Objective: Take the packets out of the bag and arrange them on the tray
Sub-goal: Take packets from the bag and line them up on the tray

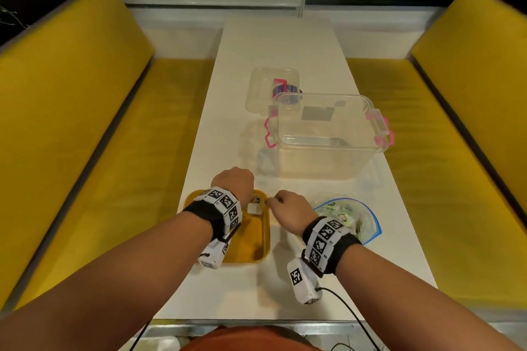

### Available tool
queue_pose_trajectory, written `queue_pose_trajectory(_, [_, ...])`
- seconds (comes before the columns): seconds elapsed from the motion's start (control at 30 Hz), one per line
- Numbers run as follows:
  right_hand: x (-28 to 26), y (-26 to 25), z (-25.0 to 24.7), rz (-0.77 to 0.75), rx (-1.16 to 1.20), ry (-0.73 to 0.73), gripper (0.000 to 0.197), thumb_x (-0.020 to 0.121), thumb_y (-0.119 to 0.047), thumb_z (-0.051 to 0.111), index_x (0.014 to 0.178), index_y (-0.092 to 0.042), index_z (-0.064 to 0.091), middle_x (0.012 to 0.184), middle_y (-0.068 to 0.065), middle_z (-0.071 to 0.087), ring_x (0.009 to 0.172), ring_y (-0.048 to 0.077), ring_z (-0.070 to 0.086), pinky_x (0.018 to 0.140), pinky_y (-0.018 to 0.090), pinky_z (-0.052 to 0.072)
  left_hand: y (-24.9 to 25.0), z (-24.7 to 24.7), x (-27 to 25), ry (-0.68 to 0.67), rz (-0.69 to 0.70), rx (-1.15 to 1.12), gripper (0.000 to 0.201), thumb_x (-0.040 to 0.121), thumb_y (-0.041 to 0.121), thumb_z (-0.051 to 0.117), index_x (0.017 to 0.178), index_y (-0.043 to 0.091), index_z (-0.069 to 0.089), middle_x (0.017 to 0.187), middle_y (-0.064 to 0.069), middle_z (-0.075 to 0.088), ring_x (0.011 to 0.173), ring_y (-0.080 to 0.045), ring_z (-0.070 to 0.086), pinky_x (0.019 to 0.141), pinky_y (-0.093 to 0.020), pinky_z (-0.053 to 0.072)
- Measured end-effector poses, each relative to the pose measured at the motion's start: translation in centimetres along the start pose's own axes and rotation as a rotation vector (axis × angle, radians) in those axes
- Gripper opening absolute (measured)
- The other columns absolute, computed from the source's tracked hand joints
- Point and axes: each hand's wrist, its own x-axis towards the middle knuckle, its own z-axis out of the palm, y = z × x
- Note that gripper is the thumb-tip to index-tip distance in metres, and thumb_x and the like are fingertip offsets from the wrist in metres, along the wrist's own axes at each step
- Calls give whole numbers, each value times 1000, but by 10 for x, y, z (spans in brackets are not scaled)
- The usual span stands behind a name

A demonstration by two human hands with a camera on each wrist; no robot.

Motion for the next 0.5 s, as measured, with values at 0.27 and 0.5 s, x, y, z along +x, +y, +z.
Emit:
queue_pose_trajectory(0.27, [-7, -6, -21, -193, 332, 59, 21, 91, -9, 54, 110, -18, 55, 88, 6, 64, 74, 14, 57, 70, 33, 49, -6, -28, -28, 56, 255, -526, 31, 91, 56, 52, 84, 30, 67, 81, 9, 67, 78, -10, 62, 72, -28, 50])
queue_pose_trajectory(0.5, [-9, -3, -21, -252, 363, 87, 14, 86, -17, 71, 96, -8, 65, 81, 13, 69, 74, 29, 65, 76, 47, 56, -1, -42, -41, 165, 283, -425, 15, 89, 37, 64, 98, 26, 70, 90, 7, 69, 83, -12, 61, 77, -28, 49])
